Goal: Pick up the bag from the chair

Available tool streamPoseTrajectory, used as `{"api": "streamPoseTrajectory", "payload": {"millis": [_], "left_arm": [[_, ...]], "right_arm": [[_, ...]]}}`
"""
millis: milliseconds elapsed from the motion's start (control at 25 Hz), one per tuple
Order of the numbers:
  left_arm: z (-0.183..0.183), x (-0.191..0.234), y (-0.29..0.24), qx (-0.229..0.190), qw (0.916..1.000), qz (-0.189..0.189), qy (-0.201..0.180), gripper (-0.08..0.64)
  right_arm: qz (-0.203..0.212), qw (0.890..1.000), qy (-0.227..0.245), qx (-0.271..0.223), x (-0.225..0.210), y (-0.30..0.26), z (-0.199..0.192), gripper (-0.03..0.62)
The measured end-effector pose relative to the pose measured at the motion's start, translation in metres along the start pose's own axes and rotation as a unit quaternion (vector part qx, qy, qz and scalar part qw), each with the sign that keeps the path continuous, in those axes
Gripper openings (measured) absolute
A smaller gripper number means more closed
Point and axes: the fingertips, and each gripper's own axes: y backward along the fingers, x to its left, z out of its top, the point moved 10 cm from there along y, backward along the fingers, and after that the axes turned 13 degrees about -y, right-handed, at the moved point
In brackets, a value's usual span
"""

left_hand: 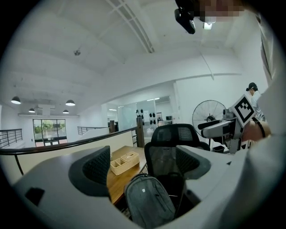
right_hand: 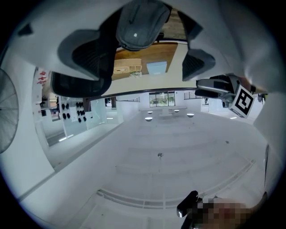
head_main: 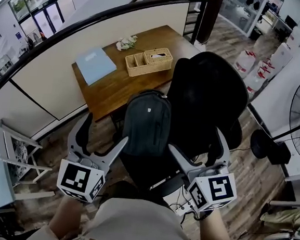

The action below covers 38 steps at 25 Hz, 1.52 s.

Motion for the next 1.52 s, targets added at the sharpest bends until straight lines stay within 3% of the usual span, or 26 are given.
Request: {"api": "streamPoseTrajectory", "payload": {"millis": [480,1000,1120,1280,1520], "left_arm": [[-0.013,0.050,-0.028,-0.011,0.9995,-0.028,0.005,0.440],[-0.073,0.096,-0.073,0.038,0.9979,-0.052,0.013,0.440],[-0.092,0.100,-0.095,0.054,0.9960,-0.064,0.030,0.440],[-0.115,0.105,-0.120,0.065,0.9912,-0.076,0.087,0.440],[-0.159,0.096,-0.169,0.113,0.9844,-0.104,0.085,0.440]], "right_arm": [[-0.038,0.999,0.007,-0.004,0.012,-0.044,0.005,0.574],[-0.092,0.994,-0.011,0.049,-0.001,-0.113,-0.039,0.574],[-0.096,0.992,-0.042,0.063,-0.015,-0.135,-0.051,0.574],[-0.120,0.986,-0.087,0.078,-0.041,-0.160,-0.075,0.555],[-0.141,0.977,-0.105,0.120,-0.072,-0.199,-0.119,0.555]]}}
